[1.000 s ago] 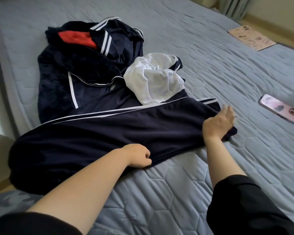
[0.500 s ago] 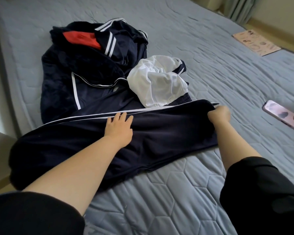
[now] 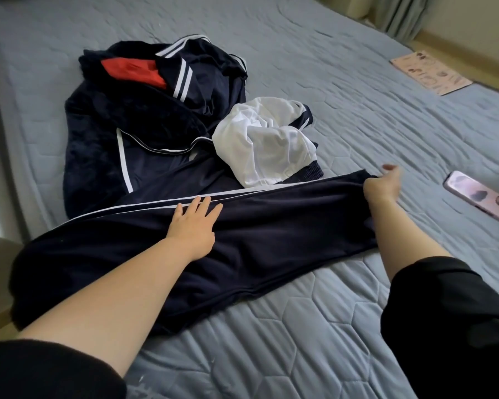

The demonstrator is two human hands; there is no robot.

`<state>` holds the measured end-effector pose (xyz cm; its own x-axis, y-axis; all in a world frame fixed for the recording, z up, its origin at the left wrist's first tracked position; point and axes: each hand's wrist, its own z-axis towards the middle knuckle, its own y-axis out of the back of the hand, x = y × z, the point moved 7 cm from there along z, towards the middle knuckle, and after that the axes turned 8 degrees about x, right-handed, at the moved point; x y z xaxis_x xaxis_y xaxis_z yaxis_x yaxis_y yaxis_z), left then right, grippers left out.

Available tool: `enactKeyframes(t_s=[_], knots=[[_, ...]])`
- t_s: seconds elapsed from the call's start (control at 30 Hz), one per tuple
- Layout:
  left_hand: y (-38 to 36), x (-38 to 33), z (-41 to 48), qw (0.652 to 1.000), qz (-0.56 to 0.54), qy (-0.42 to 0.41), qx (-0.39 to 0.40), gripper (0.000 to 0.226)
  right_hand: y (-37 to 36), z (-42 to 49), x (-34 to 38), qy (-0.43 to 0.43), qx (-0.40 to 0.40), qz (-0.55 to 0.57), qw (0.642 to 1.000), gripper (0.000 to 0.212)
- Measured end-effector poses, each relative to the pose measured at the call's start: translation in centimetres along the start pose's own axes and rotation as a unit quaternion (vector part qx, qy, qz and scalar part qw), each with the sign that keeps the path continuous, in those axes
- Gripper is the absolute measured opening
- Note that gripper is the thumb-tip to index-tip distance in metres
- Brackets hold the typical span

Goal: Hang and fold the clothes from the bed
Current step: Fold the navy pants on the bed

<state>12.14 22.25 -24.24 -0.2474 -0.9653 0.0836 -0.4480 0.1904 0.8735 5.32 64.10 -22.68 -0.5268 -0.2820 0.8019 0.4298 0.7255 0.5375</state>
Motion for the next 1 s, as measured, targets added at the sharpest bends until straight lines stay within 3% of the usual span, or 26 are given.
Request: enactKeyframes(t_s=[0.03,0.1,0.2,0.3,0.37,0.47,0.53,0.63,0.7,0.77,0.8,0.87,0.93,1.0], knots=[[0.1,0.0,-0.1,1.0,0.003,0.001,-0.008,0.071,1.1,-0.4,0.6,0.042,-0.076,-0.036,0.996,0.053],[0.6,-0.5,-0.5,0.998,0.029,-0.005,-0.052,0.078,1.8,-1.5,1.4,0.085,-0.152,-0.123,0.977,0.063],[0.9,-2.8,-1.1,0.989,0.081,-0.057,-0.114,0.082,0.7,-3.3,0.2,0.069,-0.135,-0.146,0.978,0.059],[-0.4,-5.6,-1.7,0.984,0.081,-0.116,-0.106,0.074,-0.6,-5.0,-3.3,-0.012,-0.084,-0.181,0.98,0.06],[-1.5,-7.1,-2.1,0.982,0.074,-0.143,-0.097,0.069,-0.1,-6.3,-5.7,-0.058,-0.103,-0.183,0.976,0.065],[-3.2,-8.7,-2.4,0.98,0.079,-0.168,-0.077,0.064,1.0,-8.7,-8.6,-0.095,-0.15,-0.116,0.977,0.077],[-4.2,-9.5,-2.6,0.981,0.065,-0.178,-0.05,0.063,0.9,-9.9,-10.1,-0.123,-0.162,0.007,0.979,0.083],[-4.8,-10.6,-3.0,0.979,0.044,-0.197,-0.02,0.062,-0.1,-10.5,-10.6,-0.136,-0.142,0.177,0.964,0.068],[-4.7,-10.8,-3.4,0.977,0.035,-0.212,-0.011,0.062,-0.2,-10.4,-10.8,-0.143,-0.139,0.22,0.955,0.06],[-4.7,-10.2,-3.9,0.974,0.033,-0.225,-0.004,0.064,0.4,-10.7,-10.5,-0.146,-0.154,0.223,0.951,0.066],[-4.8,-9.6,-4.3,0.973,0.035,-0.23,-0.002,0.065,0.9,-10.9,-9.8,-0.134,-0.16,0.166,0.964,0.073],[-5.1,-8.1,-5.1,0.973,0.031,-0.227,-0.009,0.065,0.8,-11.3,-7.0,-0.071,-0.14,-0.06,0.986,0.088],[-5.5,-6.5,-5.8,0.978,0.015,-0.208,-0.025,0.063,-1.5,-12.3,-4.4,0.011,-0.099,-0.261,0.96,0.098],[-5.9,-4.4,-6.5,0.986,-0.021,-0.156,-0.053,0.059,-4.0,-14.0,-3.3,0.043,-0.069,-0.316,0.945,0.102]])
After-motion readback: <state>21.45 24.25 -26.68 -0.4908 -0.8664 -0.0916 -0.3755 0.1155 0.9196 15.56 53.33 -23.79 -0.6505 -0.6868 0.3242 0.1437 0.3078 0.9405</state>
